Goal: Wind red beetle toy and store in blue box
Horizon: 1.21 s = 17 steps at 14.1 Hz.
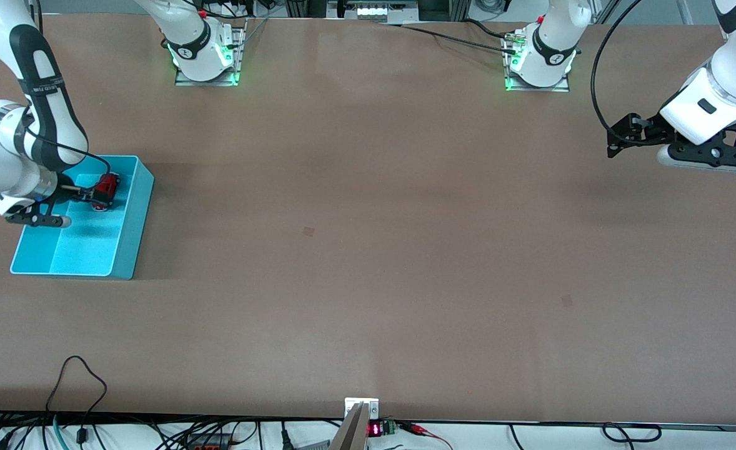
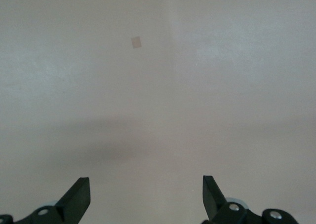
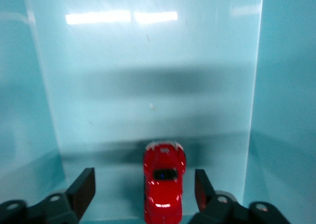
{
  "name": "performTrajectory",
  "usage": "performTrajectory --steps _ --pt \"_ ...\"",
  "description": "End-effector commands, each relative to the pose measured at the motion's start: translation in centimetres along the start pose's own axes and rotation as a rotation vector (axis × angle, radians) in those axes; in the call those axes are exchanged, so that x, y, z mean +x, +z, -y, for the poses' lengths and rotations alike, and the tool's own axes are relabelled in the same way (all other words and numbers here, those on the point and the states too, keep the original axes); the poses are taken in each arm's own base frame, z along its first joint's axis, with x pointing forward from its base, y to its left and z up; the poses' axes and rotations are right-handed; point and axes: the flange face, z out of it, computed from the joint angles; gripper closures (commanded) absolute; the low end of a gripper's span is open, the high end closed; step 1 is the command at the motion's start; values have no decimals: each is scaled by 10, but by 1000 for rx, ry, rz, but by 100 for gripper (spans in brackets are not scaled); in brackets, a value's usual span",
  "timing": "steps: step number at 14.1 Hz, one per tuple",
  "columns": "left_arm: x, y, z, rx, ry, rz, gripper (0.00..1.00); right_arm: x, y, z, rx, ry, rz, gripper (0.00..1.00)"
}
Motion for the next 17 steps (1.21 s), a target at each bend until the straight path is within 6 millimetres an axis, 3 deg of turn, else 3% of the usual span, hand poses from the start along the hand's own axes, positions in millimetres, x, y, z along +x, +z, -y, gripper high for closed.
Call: performTrajectory --steps 1,6,8,11,14,17 --pt "0 -4 1 -11 -3 5 0 13 -64 3 -10 -34 -53 0" --pt "1 -3 1 -11 -3 6 0 24 -168 34 0 -83 -130 0" --pt "1 -3 0 -11 -1 6 0 23 -207 40 7 -90 -124 0" --pt "1 -3 0 -11 -1 6 0 14 -265 70 16 -143 -121 0" --pt "1 -3 1 -11 -3 6 0 3 -309 102 24 -165 -77 0" --pt "1 -3 1 -11 -3 6 0 -8 -326 107 40 -67 -58 0"
